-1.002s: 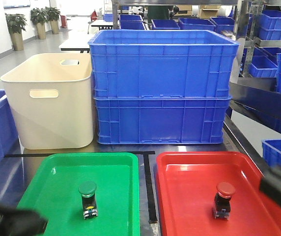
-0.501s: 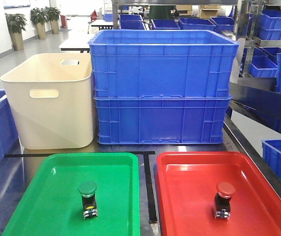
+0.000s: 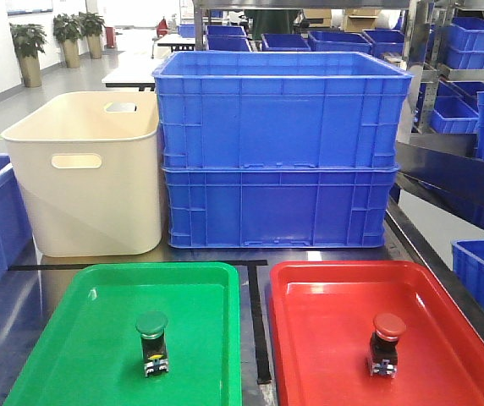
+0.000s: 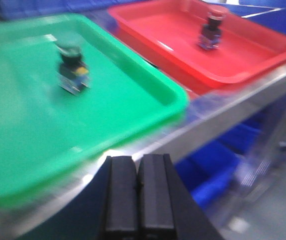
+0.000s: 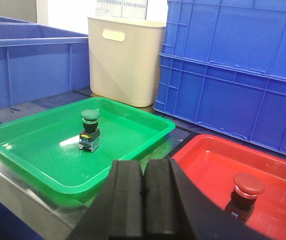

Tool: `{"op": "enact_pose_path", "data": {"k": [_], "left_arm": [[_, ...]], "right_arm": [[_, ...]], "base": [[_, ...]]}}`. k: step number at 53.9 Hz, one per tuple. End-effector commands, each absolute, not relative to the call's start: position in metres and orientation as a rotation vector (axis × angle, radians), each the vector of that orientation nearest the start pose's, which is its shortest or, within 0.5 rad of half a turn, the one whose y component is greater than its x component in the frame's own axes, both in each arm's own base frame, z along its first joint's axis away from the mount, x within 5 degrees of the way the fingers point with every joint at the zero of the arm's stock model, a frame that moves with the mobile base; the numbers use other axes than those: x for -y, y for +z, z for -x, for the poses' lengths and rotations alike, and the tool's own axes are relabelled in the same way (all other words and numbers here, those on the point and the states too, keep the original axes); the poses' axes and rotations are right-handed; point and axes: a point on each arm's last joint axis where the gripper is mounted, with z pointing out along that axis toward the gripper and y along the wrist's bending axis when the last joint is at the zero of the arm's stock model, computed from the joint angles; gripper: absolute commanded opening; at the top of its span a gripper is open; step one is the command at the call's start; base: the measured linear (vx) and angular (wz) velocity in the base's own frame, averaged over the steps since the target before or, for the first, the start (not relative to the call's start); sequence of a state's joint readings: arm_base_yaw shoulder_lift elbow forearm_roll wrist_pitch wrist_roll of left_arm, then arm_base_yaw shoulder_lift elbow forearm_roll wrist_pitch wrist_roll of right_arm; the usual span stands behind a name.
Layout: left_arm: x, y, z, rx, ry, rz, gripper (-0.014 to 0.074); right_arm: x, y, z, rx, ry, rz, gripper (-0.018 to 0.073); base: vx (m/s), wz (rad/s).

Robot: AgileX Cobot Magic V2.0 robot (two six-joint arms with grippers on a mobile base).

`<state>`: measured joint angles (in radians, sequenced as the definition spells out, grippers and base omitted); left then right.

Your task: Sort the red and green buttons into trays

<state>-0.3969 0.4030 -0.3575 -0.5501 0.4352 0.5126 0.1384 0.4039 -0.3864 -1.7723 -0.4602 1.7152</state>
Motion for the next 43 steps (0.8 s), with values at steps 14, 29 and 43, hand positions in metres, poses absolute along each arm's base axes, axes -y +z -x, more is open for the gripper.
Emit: {"op": "enact_pose_path", "data": {"k": [14,29,43], "left_arm": [[0.012,0.222,-0.060,-1.406,-0.118,-0.200,0.0000],[0.010,0.205,-0.055,-1.457,-0.101,-0.175,0.0000],[0.010,0.205,-0.055,-1.461,-0.100,-0.177,0.0000]], "right_arm": [[-0.049,0.316,-0.081,-1.505,0.382,0.498,-0.0013],[-0.049,0.316,-0.081,-1.505,0.379,0.495,-0.0013],[-0.049,0.316,-0.081,-1.505,0.380,0.496,-0.0013]], "base": [[0.00,0.00],[0.00,0.00],[0.00,0.00]]}}
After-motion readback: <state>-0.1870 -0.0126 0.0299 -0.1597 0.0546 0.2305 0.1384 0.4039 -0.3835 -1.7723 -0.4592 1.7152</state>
